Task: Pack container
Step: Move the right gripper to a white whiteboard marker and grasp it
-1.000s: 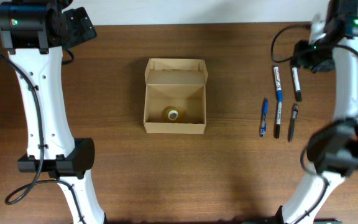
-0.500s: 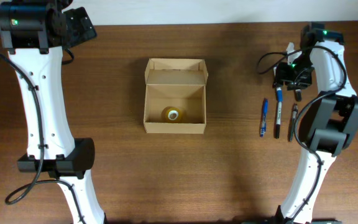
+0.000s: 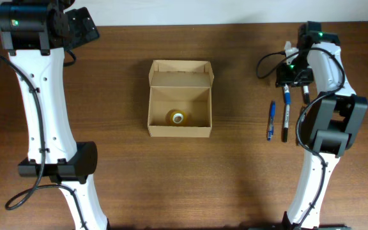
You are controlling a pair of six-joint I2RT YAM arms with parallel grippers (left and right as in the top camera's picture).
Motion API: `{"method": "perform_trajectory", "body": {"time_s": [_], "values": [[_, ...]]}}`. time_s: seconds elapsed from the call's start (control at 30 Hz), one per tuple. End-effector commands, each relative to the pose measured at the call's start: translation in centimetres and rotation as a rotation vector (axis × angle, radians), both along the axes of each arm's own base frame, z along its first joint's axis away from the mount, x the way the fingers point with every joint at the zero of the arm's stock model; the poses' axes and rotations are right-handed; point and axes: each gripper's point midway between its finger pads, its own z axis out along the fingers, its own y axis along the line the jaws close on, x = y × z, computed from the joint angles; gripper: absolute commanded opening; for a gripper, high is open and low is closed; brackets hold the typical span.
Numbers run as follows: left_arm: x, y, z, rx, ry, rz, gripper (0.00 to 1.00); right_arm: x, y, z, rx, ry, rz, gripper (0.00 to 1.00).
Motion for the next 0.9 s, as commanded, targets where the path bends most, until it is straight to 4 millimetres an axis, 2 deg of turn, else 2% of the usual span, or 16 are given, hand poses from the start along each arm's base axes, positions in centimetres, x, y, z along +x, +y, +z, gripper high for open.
{"method": "perform_trajectory", "body": {"time_s": [0.0, 0.2, 0.47, 0.53, 0.6, 0.73, 0.87], "values": [[0.1, 0.2, -0.3, 0.004, 0.011, -0.002, 1.0, 0.0, -0.2, -1.2, -0.054, 0.024, 0.018, 0.51], [0.1, 0.2, -0.3, 0.004, 0.011, -0.002, 1.0, -0.4, -0.4, -2.5, -0.066, 0.056, 0.017, 0.51], [0.1, 0.2, -0.3, 0.004, 0.011, -0.002, 1.0, -0.5, -0.4, -2.8, -0.064, 0.066, 0.017, 0.48], [0.1, 0.2, -0.3, 0.004, 0.011, -0.002, 1.0, -0.7, -0.4, -3.0, -0.061, 0.073, 0.013, 0.4], [0.1, 0.2, -0.3, 0.004, 0.011, -0.002, 1.0, -1.0, -0.2, -3.3, -0.052, 0.087, 0.006, 0.21], [0.1, 0.2, -0.3, 0.004, 0.011, -0.002, 1.0, -1.4, 0.2, -3.7, -0.026, 0.107, -0.011, 0.05], [0.1, 0.2, -0.3, 0.004, 0.011, -0.002, 1.0, -1.3, 1.2, -3.4, 0.029, 0.103, -0.031, 0.04]]}}
